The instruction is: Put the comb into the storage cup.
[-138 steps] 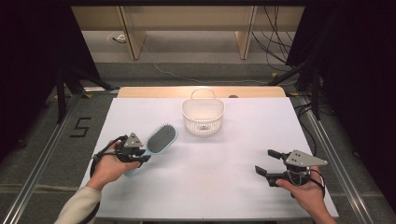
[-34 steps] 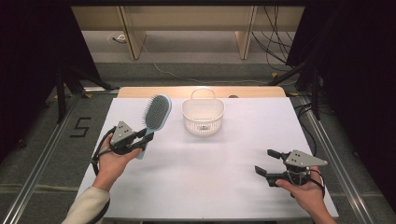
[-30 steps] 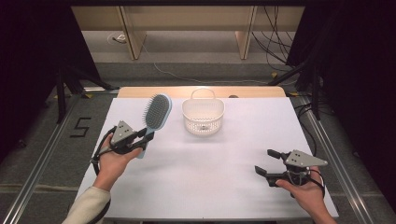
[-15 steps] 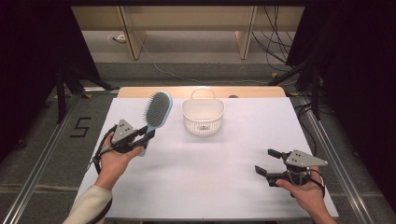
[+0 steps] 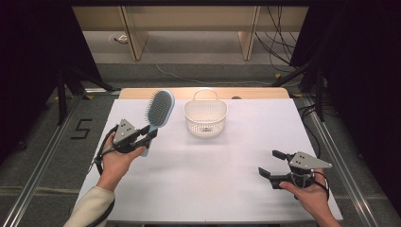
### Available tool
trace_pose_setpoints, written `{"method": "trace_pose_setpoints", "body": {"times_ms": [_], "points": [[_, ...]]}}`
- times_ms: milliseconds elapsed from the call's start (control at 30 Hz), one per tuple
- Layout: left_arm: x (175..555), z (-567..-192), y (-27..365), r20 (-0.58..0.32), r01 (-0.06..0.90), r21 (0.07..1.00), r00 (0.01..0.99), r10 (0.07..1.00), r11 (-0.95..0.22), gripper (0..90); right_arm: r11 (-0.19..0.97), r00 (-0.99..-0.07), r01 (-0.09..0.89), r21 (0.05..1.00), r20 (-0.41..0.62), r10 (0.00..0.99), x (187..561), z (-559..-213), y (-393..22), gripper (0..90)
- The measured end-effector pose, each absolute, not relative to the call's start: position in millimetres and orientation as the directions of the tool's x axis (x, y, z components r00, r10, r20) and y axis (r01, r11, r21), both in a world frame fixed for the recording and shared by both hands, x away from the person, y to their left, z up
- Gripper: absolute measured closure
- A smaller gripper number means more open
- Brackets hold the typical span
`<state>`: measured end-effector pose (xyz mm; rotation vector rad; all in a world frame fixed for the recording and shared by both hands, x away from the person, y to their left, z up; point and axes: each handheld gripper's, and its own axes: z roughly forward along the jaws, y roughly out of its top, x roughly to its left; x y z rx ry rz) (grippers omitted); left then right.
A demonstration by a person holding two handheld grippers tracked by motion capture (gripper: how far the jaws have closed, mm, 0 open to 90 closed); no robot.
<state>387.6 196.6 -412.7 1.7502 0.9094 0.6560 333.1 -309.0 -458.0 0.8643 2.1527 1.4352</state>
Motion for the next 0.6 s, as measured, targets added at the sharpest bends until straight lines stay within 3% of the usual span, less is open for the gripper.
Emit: {"method": "trace_pose_setpoints", "body": {"times_ms": [600], "points": [[391.8,-406.5,190.8,0.019,0.252,0.948,0.564,0.826,-0.193,69.7,0.266,-0.716,0.263,0.927,0.003,0.698,332.8,-457.1,-309.8,15.1]]}}
